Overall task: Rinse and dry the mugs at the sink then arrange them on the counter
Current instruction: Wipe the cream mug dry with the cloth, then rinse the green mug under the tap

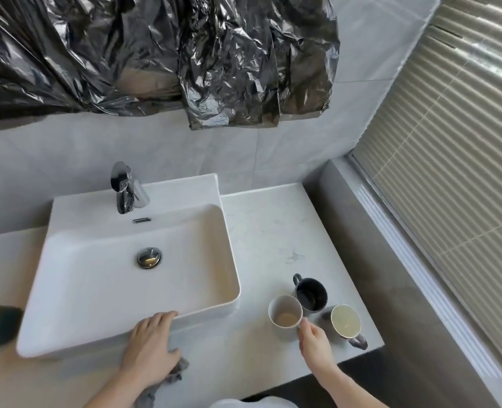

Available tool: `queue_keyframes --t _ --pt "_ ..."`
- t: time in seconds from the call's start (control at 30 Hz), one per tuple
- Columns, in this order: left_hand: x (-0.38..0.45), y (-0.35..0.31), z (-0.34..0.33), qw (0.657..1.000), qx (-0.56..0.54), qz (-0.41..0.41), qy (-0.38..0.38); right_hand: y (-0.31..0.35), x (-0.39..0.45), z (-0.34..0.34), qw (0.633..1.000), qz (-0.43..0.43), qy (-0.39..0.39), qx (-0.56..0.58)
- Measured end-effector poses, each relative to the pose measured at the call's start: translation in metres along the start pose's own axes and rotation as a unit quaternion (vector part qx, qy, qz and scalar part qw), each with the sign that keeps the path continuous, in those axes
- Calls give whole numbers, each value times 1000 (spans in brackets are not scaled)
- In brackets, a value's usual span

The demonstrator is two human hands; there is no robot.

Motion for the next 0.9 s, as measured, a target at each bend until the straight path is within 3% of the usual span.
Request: queue_keyframes --t 0.4,0.6,0.77,0.9 --pt "-1 -12 4 1000 1 27 16 -23 -3 7 998 -53 -23 23" --pt "0 -10 8 999 15 0 31 -22 -19 -1 990 -52 -92 -94" --pt "1 1 19 997 -2 -58 54 -5 -58 -4 977 -91 -171 -92" --pt "-13 19 32 994 -15 -96 44 45 -101 -25 968 -8 -241 -65"
Point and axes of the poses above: each hand's wrist, its own x-axis towards the middle knuckle, its own z-axis out of the back of the hand, y = z × x, the point moved 2 cm from there along x, towards the middle knuckle, and after that the axes turned 7 degrees about -x, right-handed, at the moved point
